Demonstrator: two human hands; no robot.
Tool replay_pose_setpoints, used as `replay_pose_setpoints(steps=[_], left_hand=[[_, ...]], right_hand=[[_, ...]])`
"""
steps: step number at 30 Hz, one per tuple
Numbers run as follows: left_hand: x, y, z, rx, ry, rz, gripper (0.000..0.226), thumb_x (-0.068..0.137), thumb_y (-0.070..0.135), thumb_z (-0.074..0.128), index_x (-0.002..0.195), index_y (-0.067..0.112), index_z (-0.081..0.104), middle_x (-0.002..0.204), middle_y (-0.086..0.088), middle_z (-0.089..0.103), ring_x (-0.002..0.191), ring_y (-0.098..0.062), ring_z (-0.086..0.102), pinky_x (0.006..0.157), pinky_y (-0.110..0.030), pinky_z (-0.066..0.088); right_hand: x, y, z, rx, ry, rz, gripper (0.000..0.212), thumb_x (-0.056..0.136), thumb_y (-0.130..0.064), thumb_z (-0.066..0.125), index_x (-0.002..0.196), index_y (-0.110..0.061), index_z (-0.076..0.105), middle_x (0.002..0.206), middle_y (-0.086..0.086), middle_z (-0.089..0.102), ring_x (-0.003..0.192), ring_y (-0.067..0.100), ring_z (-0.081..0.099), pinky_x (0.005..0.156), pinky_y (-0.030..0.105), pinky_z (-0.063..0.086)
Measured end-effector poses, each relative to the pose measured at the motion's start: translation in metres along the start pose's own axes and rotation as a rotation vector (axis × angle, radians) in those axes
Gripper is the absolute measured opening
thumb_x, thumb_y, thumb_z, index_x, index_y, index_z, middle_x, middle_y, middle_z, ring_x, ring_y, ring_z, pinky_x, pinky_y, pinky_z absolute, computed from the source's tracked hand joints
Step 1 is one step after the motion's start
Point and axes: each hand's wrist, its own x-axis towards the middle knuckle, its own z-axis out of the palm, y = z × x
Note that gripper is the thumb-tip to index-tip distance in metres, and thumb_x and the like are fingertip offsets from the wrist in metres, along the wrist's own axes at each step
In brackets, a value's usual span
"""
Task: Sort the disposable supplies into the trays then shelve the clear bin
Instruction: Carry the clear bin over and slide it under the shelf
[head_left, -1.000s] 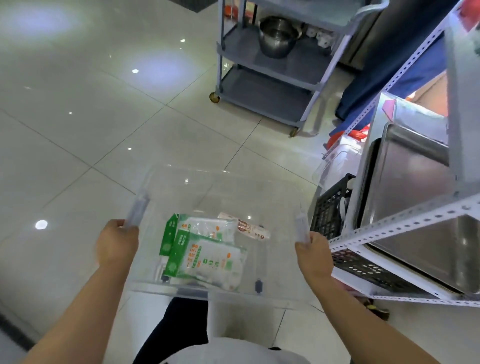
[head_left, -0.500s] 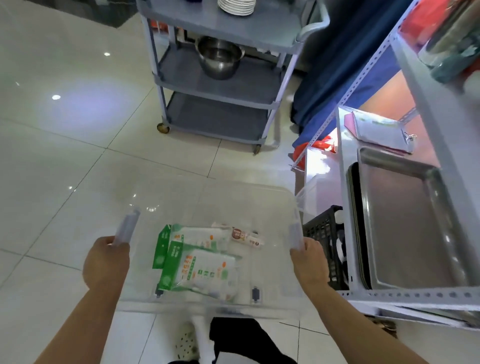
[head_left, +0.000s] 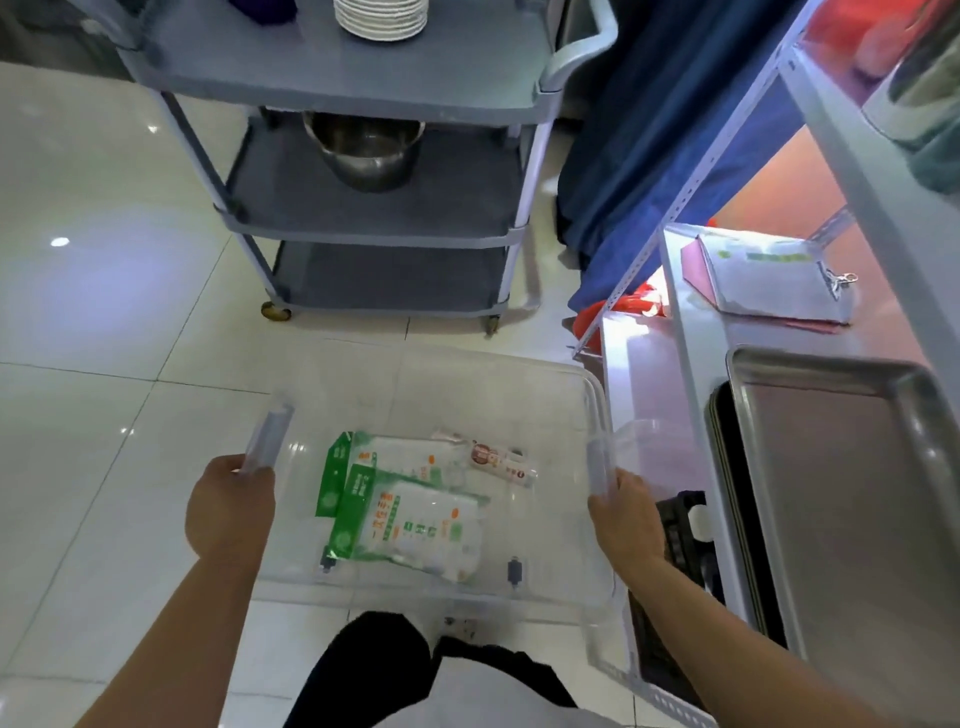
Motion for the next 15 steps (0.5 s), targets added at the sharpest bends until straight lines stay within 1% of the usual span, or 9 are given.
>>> replay_pose_setpoints(steps=[4,8,10,12,13,14,15], left_hand=[[0.048,0.045,0.021,0.014,-0.009,0.010,0.024,0.083,0.010,0.054,0.104,0.003,0.063,0.070,-0.010,0.057,0.059,-0.028,0.051,0.053,-0.027,0.035],[0.104,0.091,0.053,0.025,-0.049,0.024,0.022,0.083,0.010,0.055,0.102,0.004,0.063,0.072,-0.012,0.057,0.062,-0.029,0.051,0.059,-0.032,0.037],[0.133,0.115,0.071,0.036,-0.087,0.055,0.021,0.083,0.009,0.055,0.100,0.003,0.063,0.072,-0.012,0.057,0.062,-0.029,0.051,0.060,-0.032,0.037],[0.161,0.140,0.091,0.049,-0.134,0.088,0.021,0.083,0.009,0.054,0.101,0.003,0.063,0.075,-0.015,0.060,0.064,-0.031,0.052,0.061,-0.034,0.039],[0.175,0.152,0.102,0.053,-0.150,0.092,0.022,0.082,0.009,0.054,0.102,0.003,0.062,0.077,-0.017,0.062,0.065,-0.032,0.053,0.061,-0.034,0.039],[0.188,0.163,0.113,0.059,-0.161,0.090,0.023,0.082,0.009,0.053,0.102,0.004,0.062,0.077,-0.016,0.062,0.065,-0.032,0.053,0.059,-0.033,0.039],[0.200,0.174,0.124,0.069,-0.177,0.095,0.023,0.081,0.008,0.053,0.101,0.004,0.062,0.075,-0.015,0.060,0.063,-0.031,0.052,0.056,-0.032,0.037]], right_hand=[[0.051,-0.027,-0.004,-0.029,-0.027,0.048,0.019,0.087,-0.010,0.054,0.105,-0.005,0.056,0.104,0.012,0.056,0.083,0.023,0.055,0.073,0.032,0.048],[0.106,-0.054,-0.004,-0.026,-0.036,0.109,0.020,0.087,-0.012,0.054,0.107,-0.006,0.056,0.103,0.011,0.055,0.082,0.023,0.054,0.076,0.033,0.049],[0.132,-0.069,-0.003,-0.004,-0.028,0.149,0.016,0.088,-0.014,0.055,0.102,-0.007,0.057,0.098,0.008,0.056,0.078,0.020,0.054,0.071,0.029,0.048],[0.158,-0.081,-0.002,0.006,-0.007,0.190,0.007,0.087,-0.012,0.056,0.093,-0.010,0.058,0.091,0.007,0.059,0.067,0.015,0.053,0.059,0.020,0.043],[0.171,-0.087,-0.001,0.007,-0.001,0.213,0.003,0.086,-0.010,0.056,0.089,-0.011,0.057,0.090,0.008,0.061,0.064,0.013,0.053,0.056,0.019,0.040],[0.184,-0.092,-0.001,0.009,0.000,0.240,0.004,0.085,-0.009,0.056,0.089,-0.011,0.056,0.091,0.010,0.061,0.065,0.014,0.054,0.056,0.020,0.041],[0.198,-0.096,0.000,0.013,0.002,0.271,0.006,0.085,-0.008,0.055,0.090,-0.010,0.056,0.093,0.011,0.060,0.069,0.017,0.054,0.060,0.023,0.043]])
